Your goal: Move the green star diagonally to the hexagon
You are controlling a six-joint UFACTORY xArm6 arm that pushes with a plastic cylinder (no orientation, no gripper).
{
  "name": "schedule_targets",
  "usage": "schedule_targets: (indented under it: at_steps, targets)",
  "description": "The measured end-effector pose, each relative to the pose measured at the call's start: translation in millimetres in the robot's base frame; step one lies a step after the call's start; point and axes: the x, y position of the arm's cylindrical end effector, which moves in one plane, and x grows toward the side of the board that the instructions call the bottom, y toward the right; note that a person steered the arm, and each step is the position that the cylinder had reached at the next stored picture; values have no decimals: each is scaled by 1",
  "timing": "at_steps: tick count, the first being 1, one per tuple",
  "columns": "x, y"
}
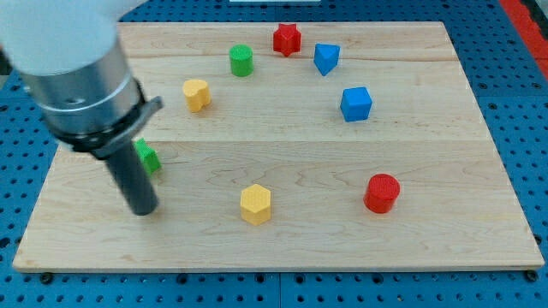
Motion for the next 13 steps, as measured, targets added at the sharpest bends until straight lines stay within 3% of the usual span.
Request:
schedule_targets:
  at_steps: [1, 3, 4, 5, 6, 8, 10, 11, 12, 13]
  targets:
    - [-10, -51]
    - [-13, -92]
    - [-40, -100]
    - [-68, -69]
    - [-67, 11]
    - [-35, 21]
    - [-54, 82]
    - [-44, 92]
    - [-43, 38]
    - [-64, 29]
